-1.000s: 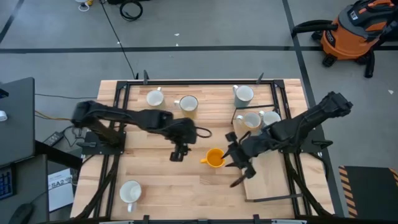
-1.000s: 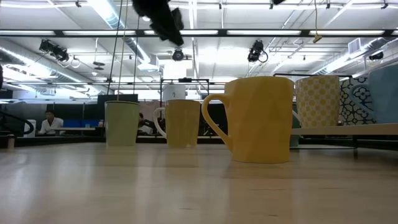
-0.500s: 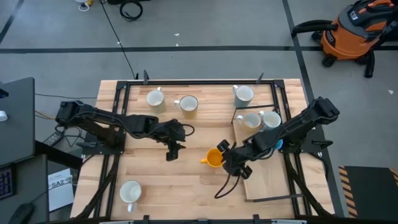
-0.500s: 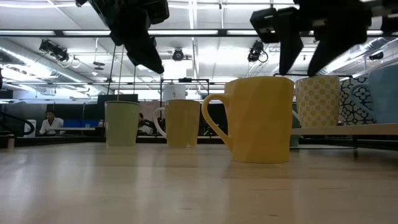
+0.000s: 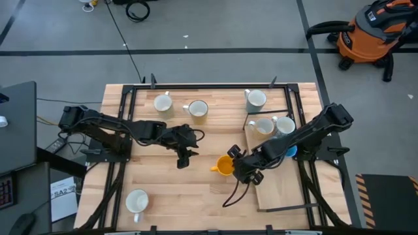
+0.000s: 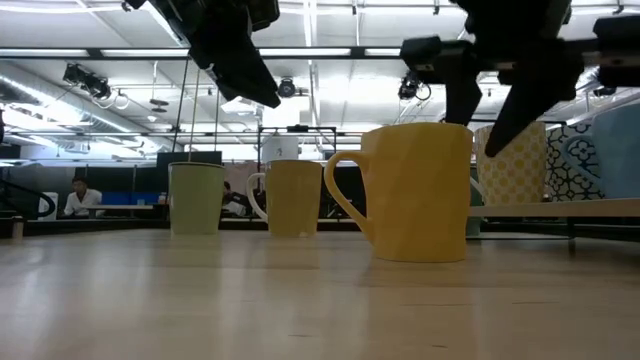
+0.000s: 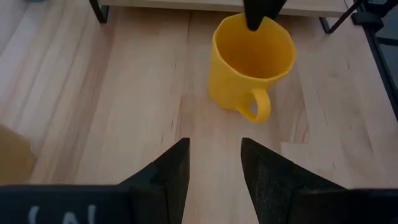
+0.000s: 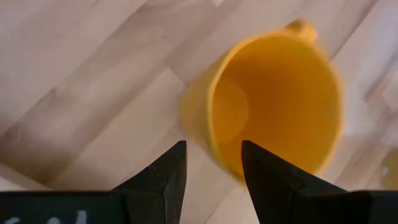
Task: Place coffee mugs
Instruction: Put the yellow mug on the shelf
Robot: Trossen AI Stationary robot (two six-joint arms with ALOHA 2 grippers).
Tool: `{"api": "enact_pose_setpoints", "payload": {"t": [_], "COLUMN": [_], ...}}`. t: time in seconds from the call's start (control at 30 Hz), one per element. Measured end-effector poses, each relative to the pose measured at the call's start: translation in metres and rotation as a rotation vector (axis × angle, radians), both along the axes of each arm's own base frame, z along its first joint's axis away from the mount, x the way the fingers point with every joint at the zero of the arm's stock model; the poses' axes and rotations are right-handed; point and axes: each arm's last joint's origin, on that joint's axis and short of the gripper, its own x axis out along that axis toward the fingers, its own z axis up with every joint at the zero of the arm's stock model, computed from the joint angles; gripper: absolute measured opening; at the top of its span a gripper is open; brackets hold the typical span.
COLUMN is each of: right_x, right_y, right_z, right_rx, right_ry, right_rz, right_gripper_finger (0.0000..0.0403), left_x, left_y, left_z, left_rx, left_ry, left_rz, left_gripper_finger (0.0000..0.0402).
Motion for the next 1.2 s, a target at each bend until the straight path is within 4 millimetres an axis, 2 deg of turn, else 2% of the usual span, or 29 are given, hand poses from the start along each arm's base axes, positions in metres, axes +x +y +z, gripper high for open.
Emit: {"api": "enact_pose_setpoints", "payload": {"t": [0.2, 0.37, 0.5, 0.73, 0.93, 1.03, 1.2], "right_x": [0.006, 0.006, 0.007, 0.007, 0.006, 0.007, 0.008], "right_y": [-0.001, -0.001, 0.000, 0.000, 0.003, 0.006, 0.010], "right_z": [-0.016, -0.019, -0.019, -0.019, -0.018, -0.009, 0.024], "right_rx": [-0.028, -0.047, -0.043, -0.021, -0.018, -0.009, 0.028], "right_ry": [0.046, 0.055, 0.052, 0.052, 0.046, 0.027, -0.018], "right_rz": [-0.012, 0.005, 0.001, -0.027, -0.019, -0.011, -0.035], "right_gripper_finger": [0.0158, 0.0147, 0.0114, 0.0034, 0.0028, 0.0031, 0.0038], "left_x": [0.000, 0.000, 0.000, 0.000, 0.001, 0.001, 0.001], "left_y": [0.000, 0.000, 0.000, 0.000, 0.000, 0.000, 0.000], "left_z": [0.000, 0.000, 0.000, 0.000, 0.000, 0.000, 0.000], "left_rx": [0.000, 0.000, 0.004, 0.004, 0.004, 0.004, 0.004], "left_ry": [0.000, 0.001, -0.001, -0.005, -0.006, -0.007, -0.007], "left_rz": [0.000, 0.000, 0.005, 0.006, 0.006, 0.006, 0.006], "left_gripper_finger": [0.0151, 0.0151, 0.0151, 0.0151, 0.0151, 0.0151, 0.0151]}}
